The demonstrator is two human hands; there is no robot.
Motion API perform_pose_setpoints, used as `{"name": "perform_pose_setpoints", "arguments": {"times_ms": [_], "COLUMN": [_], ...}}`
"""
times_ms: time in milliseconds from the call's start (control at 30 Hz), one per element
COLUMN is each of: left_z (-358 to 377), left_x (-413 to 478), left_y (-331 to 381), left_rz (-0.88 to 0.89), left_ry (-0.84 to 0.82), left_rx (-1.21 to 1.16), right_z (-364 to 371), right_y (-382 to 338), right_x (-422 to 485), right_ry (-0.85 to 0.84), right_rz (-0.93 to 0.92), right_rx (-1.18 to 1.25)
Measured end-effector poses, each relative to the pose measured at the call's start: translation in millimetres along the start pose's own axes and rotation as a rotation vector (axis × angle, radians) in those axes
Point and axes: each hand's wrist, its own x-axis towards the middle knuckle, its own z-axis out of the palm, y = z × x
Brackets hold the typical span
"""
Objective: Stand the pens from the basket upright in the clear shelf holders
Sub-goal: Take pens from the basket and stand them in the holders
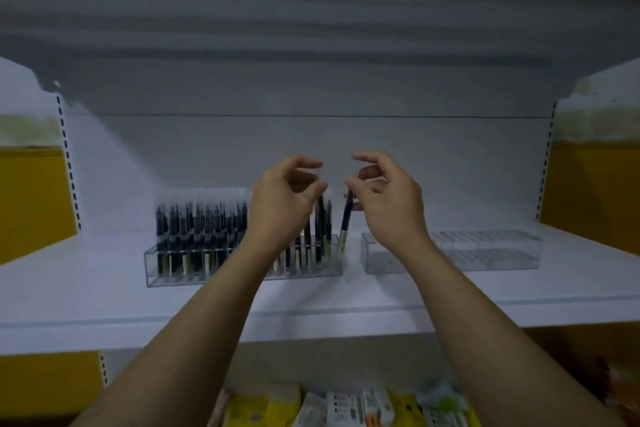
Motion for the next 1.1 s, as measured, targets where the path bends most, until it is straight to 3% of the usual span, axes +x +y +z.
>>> {"name": "perform_pose_setpoints", "arguments": {"times_ms": [233,600,700,1100], "left_z": [-1,14,14,8], "left_x": [38,42,40,42], "left_y": [-9,-31,-33,-31], "left_rz": [0.086,0.026,0.039,-0.012], "left_ry": [-0.026,-0.097,-0.129,-0.259], "left_rx": [0.134,0.170,0.274,0.605], "right_z": [23,25,28,29], "right_y": [18,40,44,40], "right_x": [29,33,28,18], "right_ry": [-0.013,-0.010,-0.059,-0.286], "right_rz": [-0.102,-0.029,-0.006,-0.061], "right_rx": [-0.093,-0.028,-0.053,-0.418]}}
